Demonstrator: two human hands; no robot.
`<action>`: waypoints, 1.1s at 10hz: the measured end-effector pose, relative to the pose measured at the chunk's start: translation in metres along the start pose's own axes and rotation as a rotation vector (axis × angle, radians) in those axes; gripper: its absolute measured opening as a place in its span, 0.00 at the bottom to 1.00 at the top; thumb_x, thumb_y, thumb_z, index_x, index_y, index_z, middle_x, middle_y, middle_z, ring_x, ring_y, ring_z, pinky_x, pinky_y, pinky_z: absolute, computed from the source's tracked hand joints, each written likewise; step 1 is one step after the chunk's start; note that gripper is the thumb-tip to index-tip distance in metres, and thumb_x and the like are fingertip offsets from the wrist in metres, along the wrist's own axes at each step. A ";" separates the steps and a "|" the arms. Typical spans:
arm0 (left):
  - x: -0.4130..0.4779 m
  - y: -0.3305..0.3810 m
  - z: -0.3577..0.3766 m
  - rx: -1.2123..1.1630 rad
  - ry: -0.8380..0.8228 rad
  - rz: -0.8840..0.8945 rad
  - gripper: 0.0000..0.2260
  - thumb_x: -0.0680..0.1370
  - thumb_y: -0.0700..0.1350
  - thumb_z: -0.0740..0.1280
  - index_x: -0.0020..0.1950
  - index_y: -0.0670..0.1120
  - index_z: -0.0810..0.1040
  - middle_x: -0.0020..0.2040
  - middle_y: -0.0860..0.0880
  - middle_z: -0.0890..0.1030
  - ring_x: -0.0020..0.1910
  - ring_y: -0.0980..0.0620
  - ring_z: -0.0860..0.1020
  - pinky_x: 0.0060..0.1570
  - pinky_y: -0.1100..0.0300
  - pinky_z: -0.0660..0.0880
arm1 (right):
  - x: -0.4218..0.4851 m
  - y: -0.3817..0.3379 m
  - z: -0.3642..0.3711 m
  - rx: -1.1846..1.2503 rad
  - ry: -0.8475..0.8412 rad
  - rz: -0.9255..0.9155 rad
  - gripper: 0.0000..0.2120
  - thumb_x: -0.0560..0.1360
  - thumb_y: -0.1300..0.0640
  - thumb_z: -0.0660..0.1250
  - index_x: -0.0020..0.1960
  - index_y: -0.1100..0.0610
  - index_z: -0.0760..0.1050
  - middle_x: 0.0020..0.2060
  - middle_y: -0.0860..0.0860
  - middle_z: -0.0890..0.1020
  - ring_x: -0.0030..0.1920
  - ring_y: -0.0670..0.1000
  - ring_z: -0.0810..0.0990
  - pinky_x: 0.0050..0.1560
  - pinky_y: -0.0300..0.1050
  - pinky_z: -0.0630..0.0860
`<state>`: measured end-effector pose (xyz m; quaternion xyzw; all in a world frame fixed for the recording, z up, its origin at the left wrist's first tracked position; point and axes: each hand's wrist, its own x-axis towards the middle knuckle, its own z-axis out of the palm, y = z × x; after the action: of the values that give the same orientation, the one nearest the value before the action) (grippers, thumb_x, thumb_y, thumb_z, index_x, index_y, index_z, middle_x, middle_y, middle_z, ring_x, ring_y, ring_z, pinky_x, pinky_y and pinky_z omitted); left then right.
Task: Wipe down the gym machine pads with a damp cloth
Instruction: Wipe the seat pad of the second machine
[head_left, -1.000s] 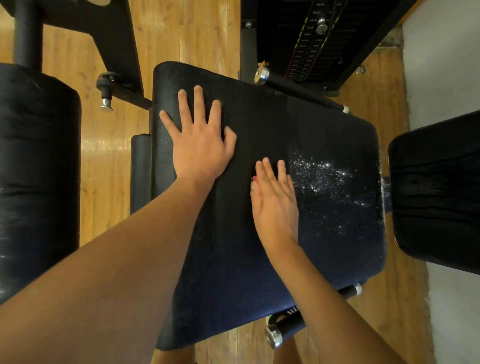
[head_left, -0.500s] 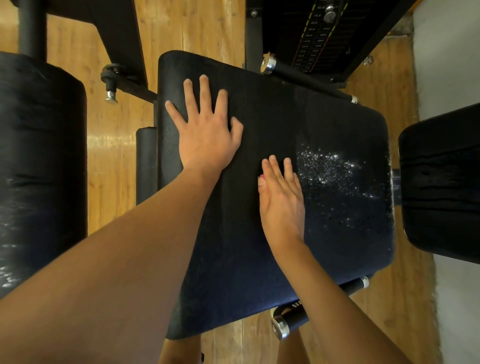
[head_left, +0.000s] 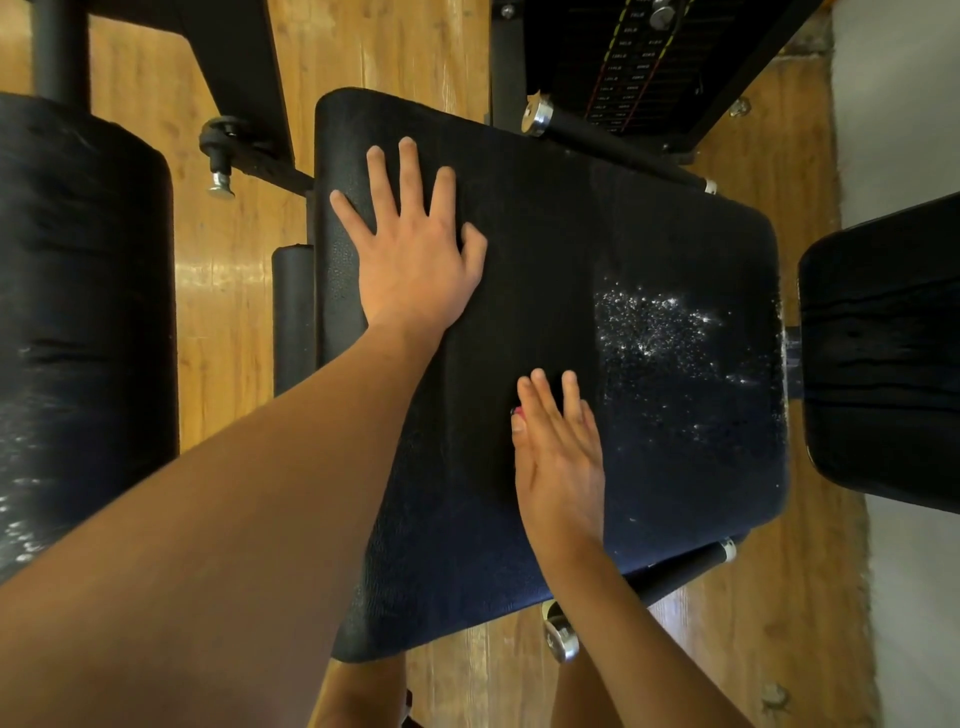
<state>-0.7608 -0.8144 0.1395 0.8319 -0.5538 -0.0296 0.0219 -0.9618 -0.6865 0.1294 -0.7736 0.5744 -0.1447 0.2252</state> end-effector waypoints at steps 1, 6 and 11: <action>0.000 0.001 -0.001 -0.008 -0.004 0.001 0.26 0.83 0.58 0.51 0.79 0.50 0.63 0.83 0.42 0.55 0.82 0.37 0.49 0.75 0.27 0.48 | 0.013 -0.001 -0.003 0.026 -0.019 -0.005 0.18 0.83 0.60 0.66 0.72 0.61 0.76 0.71 0.55 0.76 0.77 0.60 0.65 0.75 0.61 0.67; -0.002 0.001 -0.002 -0.009 -0.019 0.003 0.26 0.83 0.58 0.50 0.79 0.50 0.63 0.83 0.42 0.54 0.82 0.37 0.48 0.75 0.27 0.47 | -0.008 -0.001 -0.006 -0.014 -0.032 0.012 0.19 0.83 0.59 0.65 0.73 0.61 0.75 0.72 0.56 0.75 0.78 0.61 0.64 0.74 0.63 0.68; -0.001 0.000 -0.005 0.001 -0.038 0.013 0.26 0.83 0.59 0.49 0.80 0.52 0.61 0.84 0.42 0.53 0.82 0.37 0.47 0.74 0.26 0.47 | -0.009 0.000 -0.004 0.055 -0.051 0.050 0.19 0.84 0.60 0.63 0.73 0.63 0.73 0.73 0.57 0.73 0.79 0.60 0.60 0.76 0.64 0.64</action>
<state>-0.7610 -0.8134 0.1442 0.8277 -0.5593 -0.0452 0.0112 -0.9668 -0.6788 0.1334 -0.7560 0.5832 -0.1352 0.2646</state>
